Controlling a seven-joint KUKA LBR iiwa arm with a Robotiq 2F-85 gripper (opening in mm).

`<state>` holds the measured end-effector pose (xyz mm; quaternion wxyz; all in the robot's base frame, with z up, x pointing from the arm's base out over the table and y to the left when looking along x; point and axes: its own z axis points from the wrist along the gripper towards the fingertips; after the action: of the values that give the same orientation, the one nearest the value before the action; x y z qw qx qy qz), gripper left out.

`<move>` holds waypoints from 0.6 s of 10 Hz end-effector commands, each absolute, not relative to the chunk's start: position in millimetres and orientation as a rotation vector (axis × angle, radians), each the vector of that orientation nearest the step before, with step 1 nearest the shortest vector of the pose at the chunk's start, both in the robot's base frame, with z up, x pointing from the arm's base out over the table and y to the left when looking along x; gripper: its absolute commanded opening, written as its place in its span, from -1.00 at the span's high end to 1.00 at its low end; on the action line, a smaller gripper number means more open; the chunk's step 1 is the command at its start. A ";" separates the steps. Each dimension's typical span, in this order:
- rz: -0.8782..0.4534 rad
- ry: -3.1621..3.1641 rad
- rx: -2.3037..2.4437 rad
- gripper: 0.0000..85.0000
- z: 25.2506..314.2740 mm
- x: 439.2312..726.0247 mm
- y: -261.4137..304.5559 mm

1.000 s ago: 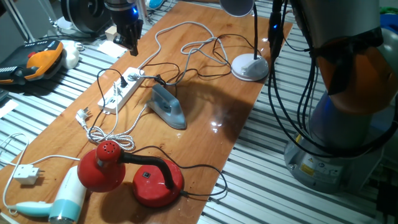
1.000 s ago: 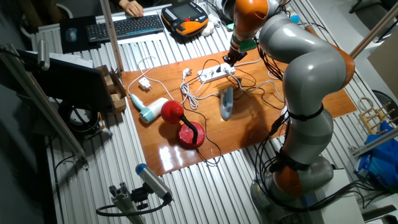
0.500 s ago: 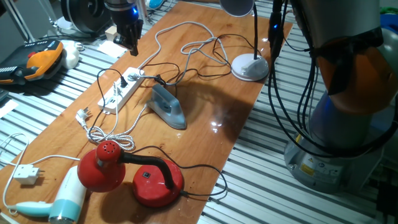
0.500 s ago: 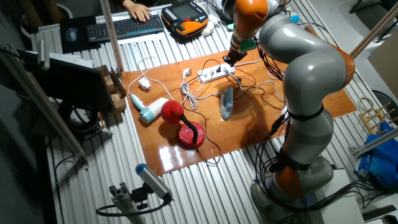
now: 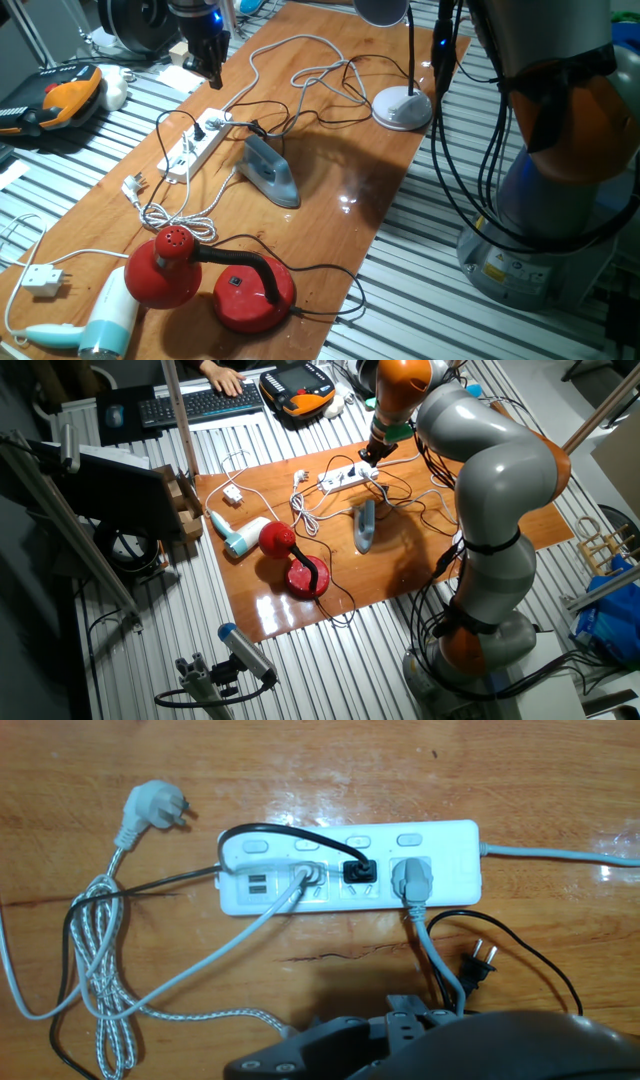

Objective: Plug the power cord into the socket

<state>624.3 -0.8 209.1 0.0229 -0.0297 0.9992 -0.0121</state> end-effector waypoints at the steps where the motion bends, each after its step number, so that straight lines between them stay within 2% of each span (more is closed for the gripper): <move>1: -0.040 3.094 -0.094 1.00 209.1 624.2 -0.8; 6: -0.045 3.091 -0.094 1.00 209.1 624.4 -1.1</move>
<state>624.5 -1.1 209.1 0.0245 -0.0305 0.9991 -0.0145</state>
